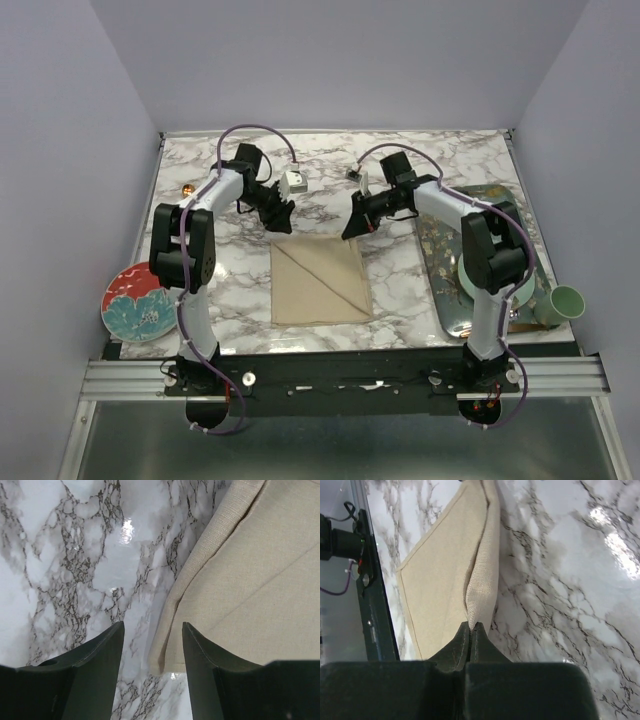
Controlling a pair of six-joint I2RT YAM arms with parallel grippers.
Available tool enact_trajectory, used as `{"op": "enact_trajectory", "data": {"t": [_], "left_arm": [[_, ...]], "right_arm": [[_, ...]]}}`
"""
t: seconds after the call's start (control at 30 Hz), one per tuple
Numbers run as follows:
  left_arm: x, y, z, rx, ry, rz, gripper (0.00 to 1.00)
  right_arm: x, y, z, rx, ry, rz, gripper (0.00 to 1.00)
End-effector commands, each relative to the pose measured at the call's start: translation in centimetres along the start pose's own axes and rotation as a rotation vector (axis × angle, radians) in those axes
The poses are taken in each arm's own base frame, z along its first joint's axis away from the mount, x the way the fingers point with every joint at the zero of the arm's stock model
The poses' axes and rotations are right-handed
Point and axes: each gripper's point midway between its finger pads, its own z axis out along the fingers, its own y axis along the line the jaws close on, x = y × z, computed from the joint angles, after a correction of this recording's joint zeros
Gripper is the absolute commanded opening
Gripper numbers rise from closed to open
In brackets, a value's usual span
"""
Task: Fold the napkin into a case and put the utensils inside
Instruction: Pick up the upper triangle-folded napkin from the center of the board.
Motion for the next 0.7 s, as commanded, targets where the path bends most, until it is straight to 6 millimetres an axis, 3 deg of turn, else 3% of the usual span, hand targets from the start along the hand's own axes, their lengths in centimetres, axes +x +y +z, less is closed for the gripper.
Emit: {"op": "enact_trajectory", "data": {"t": [0.0, 0.17, 0.4, 0.67], "left_arm": [[0.3, -0.6, 0.8, 0.068, 0.005, 0.001, 0.59], [1.1, -0.9, 1.1, 0.09, 0.026, 0.02, 0.6], [2.0, -1.7, 0.6, 0.098, 0.038, 0.052, 0.59], [2.3, -0.9, -1.7, 0.035, 0.048, 0.086, 0.6]], "right_arm": [[-0.7, 3.1, 0.0, -0.008, -0.002, -0.224, 0.01], [-0.9, 4.5, -0.4, -0.007, -0.004, -0.293, 0.01], [-1.3, 5.0, -0.7, -0.007, -0.01, -0.319, 0.01], [-1.3, 5.1, -0.8, -0.007, -0.004, -0.335, 0.01]]}}
